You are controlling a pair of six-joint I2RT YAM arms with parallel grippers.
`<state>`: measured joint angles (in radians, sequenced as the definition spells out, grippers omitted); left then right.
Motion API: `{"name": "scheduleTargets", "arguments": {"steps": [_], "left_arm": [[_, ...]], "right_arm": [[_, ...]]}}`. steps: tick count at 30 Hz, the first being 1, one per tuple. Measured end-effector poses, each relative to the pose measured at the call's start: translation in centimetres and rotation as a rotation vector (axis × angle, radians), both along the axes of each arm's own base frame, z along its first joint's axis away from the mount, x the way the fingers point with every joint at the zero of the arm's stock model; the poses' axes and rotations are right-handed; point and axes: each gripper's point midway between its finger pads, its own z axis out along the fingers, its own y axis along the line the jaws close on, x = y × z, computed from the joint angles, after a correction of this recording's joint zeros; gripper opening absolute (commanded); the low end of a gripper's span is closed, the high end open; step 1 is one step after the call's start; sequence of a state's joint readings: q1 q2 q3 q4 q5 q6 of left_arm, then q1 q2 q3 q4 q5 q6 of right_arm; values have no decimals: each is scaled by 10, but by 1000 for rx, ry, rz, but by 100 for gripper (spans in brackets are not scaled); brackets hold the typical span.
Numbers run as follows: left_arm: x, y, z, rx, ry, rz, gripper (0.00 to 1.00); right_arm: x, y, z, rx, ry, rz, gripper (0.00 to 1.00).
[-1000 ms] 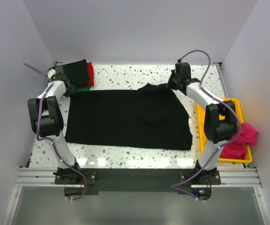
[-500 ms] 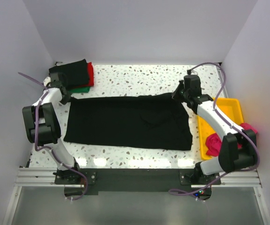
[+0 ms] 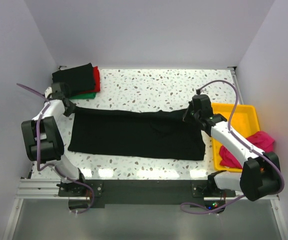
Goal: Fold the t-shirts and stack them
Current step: Fold the tshirt
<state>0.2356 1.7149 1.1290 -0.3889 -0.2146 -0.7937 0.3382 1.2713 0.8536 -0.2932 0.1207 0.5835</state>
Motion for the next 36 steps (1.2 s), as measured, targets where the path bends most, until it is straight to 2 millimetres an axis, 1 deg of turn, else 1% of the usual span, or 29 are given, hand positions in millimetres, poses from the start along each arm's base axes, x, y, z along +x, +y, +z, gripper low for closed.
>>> {"name": "scheduleTargets", "arguments": {"steps": [3, 6, 8, 11, 13, 17, 21, 24, 28, 29, 30, 31, 32, 33, 34, 36], "left_arm": [[-12, -4, -3, -9, 5, 4, 0], [-28, -8, -10, -16, 30, 5, 0], [-36, -9, -14, -21, 48, 7, 0], [-41, -8, -17, -25, 66, 13, 0], [-41, -7, -15, -24, 61, 18, 0], [-42, -5, -6, -20, 41, 23, 0], [-43, -3, 0, -15, 24, 28, 0], [-51, -4, -2, -18, 31, 31, 0], [-67, -10, -13, -33, 59, 28, 0], [-73, -11, -18, -41, 70, 27, 14], [-77, -13, -22, -47, 82, 25, 21], [-82, -14, -26, -54, 93, 25, 28], [-86, -14, -30, -62, 103, 25, 35], [-89, -16, -32, -71, 108, 24, 45], [-91, -14, -32, -78, 109, 29, 47], [-92, -14, -28, -83, 92, 32, 52]], "right_arm": [[-5, -5, -5, -20, 15, -13, 0], [-7, -8, -5, -30, 20, -20, 0], [-9, -10, -5, -36, 18, -28, 0], [-14, -13, -8, -43, 25, -32, 0], [-17, -14, -10, -46, 33, -31, 0], [-19, -15, -11, -50, 38, -30, 0], [-20, -15, -7, -48, 29, -29, 0], [-22, -16, -6, -46, 23, -28, 0], [-31, -19, -19, -56, 52, -26, 1], [-33, -20, -24, -60, 62, -26, 3], [-36, -21, -28, -63, 73, -25, 6], [-39, -21, -32, -64, 83, -24, 12], [-41, -21, -35, -63, 92, -22, 15], [-43, -21, -37, -63, 98, -18, 17], [-44, -20, -38, -60, 102, -10, 21], [-44, -18, -38, -55, 103, -4, 25]]}}
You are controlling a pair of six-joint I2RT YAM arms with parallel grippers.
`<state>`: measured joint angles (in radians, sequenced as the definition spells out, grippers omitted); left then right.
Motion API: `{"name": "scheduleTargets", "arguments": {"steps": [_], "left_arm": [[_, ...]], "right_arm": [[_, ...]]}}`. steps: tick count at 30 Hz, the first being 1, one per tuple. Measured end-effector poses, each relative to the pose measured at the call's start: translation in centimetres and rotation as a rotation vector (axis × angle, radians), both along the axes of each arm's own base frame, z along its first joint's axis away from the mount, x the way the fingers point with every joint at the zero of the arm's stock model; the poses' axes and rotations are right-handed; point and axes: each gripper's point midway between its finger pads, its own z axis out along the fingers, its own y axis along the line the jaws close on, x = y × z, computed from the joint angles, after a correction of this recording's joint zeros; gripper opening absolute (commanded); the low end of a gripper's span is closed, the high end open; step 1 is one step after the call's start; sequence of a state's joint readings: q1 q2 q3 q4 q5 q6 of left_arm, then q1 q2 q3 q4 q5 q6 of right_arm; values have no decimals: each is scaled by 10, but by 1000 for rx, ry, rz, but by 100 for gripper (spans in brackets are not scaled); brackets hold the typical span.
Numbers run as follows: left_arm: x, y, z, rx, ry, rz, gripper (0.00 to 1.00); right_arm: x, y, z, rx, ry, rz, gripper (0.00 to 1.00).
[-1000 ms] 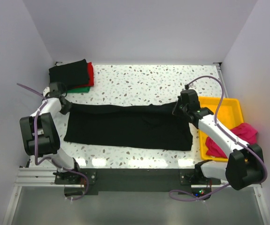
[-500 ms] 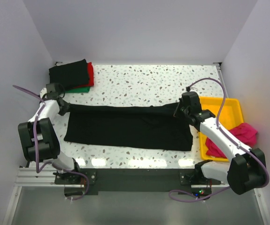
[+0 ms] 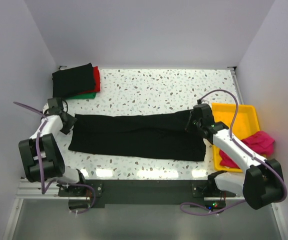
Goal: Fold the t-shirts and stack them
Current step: Fold the tshirt
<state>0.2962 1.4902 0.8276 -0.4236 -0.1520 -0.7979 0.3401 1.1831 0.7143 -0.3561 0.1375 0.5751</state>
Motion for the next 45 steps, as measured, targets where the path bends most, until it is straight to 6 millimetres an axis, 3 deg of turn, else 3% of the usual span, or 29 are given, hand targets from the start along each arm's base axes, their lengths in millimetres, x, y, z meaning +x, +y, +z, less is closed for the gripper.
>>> {"name": "scheduleTargets", "arguments": {"steps": [6, 10, 15, 20, 25, 28, 32, 35, 45], "left_arm": [[15, 2, 41, 26, -126, -22, 50], [24, -2, 48, 16, -163, -51, 45], [30, -29, 45, 7, -152, -138, 40], [33, -65, 35, -6, -139, -244, 33], [9, -79, 3, -31, -73, -266, 31], [-11, -80, -17, -46, -16, -249, 31], [-15, -80, -20, -49, -17, -228, 31], [-15, -80, -20, -53, -25, -219, 31], [-16, -83, -19, -69, -29, -224, 31]], "right_arm": [[-1, 7, 4, 21, -6, 40, 40], [9, 17, 11, 24, -10, 72, 42], [36, 42, 20, -7, -24, 114, 43], [61, 60, 12, -49, -2, 135, 44], [79, 72, -1, -109, 22, 151, 45], [82, 79, 2, -140, 8, 159, 46], [77, 77, 7, -167, -7, 154, 46], [65, 66, 5, -190, -2, 137, 46], [-23, 13, -47, -261, 176, 102, 45]]}}
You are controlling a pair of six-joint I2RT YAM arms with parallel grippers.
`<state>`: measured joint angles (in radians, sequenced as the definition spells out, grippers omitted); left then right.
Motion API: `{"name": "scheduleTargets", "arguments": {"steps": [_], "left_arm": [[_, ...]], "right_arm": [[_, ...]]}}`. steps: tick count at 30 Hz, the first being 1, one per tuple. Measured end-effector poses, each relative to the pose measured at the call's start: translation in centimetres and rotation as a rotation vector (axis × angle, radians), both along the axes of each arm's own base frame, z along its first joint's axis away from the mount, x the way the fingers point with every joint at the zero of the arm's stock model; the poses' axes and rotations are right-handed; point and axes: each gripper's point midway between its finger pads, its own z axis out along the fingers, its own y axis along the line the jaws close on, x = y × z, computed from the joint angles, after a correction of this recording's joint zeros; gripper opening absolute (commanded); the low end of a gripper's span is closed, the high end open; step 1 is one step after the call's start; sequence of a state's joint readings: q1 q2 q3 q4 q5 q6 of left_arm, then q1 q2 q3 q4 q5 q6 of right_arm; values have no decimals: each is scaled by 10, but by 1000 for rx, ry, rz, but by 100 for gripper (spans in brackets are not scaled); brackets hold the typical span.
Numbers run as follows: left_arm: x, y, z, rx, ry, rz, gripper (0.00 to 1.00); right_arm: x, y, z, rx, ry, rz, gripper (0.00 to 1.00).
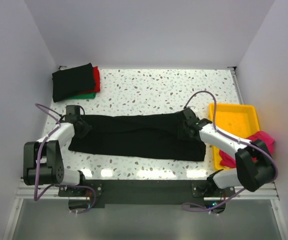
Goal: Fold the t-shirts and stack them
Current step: Fold the tshirt
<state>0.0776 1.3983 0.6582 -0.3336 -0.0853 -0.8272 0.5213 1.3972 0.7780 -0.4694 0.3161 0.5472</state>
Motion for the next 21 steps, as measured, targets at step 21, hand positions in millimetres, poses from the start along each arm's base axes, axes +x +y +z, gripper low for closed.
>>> {"name": "scheduleTargets", "arguments": {"steps": [21], "left_arm": [[13, -11, 19, -44, -40, -74, 32]], "right_arm": [[126, 78, 25, 69, -123, 120, 55]]}}
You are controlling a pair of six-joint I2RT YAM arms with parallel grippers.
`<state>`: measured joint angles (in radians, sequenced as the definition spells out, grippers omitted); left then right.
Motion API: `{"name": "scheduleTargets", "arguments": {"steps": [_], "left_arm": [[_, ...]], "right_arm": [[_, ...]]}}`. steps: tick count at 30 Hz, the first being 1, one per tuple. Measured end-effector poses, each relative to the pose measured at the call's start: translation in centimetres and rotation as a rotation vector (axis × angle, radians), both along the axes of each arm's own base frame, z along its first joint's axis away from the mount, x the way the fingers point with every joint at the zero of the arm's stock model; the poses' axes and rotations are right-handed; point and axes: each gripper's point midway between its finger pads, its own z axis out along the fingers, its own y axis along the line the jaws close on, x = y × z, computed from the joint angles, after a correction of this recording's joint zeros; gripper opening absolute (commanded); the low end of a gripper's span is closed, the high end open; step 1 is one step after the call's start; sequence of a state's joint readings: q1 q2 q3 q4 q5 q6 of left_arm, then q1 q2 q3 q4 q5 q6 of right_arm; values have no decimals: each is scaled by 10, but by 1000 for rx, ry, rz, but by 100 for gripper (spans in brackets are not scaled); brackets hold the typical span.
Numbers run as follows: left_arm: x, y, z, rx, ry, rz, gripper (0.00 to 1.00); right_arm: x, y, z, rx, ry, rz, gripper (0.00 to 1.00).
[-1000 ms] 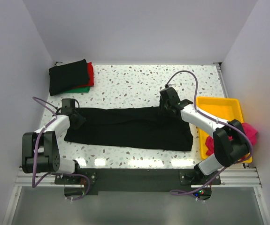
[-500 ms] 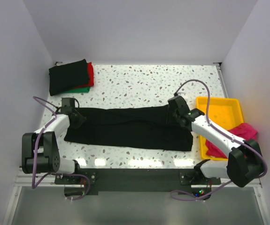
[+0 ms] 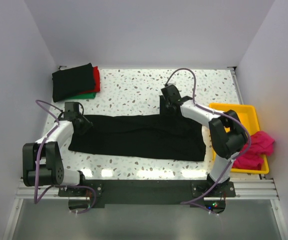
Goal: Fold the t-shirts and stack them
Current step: Fold the tshirt
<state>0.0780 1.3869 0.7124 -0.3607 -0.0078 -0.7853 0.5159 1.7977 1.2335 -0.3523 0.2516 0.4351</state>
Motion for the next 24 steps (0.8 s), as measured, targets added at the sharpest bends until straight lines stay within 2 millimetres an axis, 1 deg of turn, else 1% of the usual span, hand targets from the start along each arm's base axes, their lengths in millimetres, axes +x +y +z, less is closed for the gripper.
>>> {"name": "scheduleTargets", "arguments": {"steps": [2, 6, 10, 13, 15, 16, 19, 21, 22, 24], "left_arm": [[0, -1, 1, -4, -3, -9, 32], [2, -2, 4, -5, -14, -22, 32], [2, -4, 5, -10, -16, -30, 32], [2, -4, 5, -14, -17, -32, 32], [2, -5, 5, -14, -17, -33, 32], [2, -5, 5, -14, -17, -33, 32], [2, -5, 5, -14, -17, -33, 32], [2, -5, 5, -14, -17, -33, 32], [2, -5, 5, -14, -17, -33, 32], [2, -5, 5, -14, -17, -33, 32]], "right_arm": [[8, 6, -9, -1, 11, 15, 55], [20, 14, -15, 1, 14, 17, 54], [32, 19, -18, -5, 4, 9, 47], [33, 20, -26, -15, 16, 6, 45], [31, 19, -32, -27, 30, 7, 42], [30, 19, -35, -34, 36, 5, 38], [27, 20, -39, -49, 43, 5, 35], [25, 22, -39, -54, 42, 9, 29], [25, 22, -39, -55, 41, 8, 23], [24, 22, -39, -61, 42, 6, 14]]}}
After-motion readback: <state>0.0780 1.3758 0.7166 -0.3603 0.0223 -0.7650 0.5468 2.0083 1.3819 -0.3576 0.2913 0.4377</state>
